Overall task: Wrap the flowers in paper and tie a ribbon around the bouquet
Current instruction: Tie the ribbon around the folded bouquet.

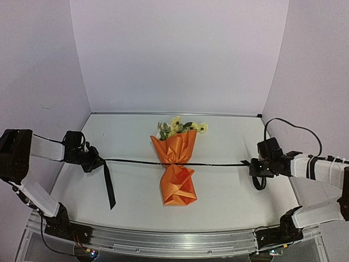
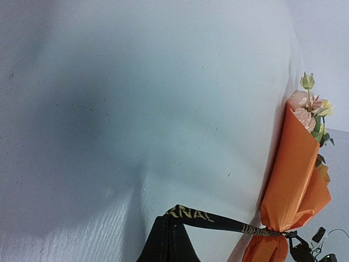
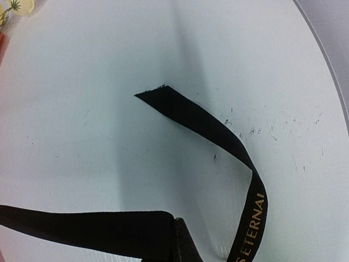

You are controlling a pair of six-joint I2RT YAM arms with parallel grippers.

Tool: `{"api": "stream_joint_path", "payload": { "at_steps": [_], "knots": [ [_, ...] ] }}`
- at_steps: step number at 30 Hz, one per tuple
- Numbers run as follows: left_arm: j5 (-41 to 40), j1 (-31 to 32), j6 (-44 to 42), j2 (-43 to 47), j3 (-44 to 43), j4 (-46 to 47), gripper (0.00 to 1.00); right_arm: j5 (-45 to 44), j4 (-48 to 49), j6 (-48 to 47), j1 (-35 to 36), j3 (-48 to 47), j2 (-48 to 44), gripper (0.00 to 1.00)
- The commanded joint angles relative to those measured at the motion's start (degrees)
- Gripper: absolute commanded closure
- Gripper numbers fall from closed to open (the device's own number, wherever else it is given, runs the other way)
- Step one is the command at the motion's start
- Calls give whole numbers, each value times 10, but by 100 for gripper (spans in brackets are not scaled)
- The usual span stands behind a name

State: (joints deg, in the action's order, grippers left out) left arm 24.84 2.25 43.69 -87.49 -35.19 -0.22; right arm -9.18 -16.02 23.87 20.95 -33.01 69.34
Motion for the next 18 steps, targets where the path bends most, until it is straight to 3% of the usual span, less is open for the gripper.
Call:
{"api": "stream_joint_path", "payload": {
  "at_steps": [1, 10, 18],
  "knots": [
    [-158, -64, 3, 31, -12, -36, 100, -106, -94, 55, -73, 31, -36, 100],
    [-123, -143, 7, 59, 34, -31, 100, -105, -138, 65, -102, 75, -107, 100],
    [-110, -118, -41, 97, 24, -51, 100, -32, -183, 28, -98, 73, -122, 100]
  ]
}}
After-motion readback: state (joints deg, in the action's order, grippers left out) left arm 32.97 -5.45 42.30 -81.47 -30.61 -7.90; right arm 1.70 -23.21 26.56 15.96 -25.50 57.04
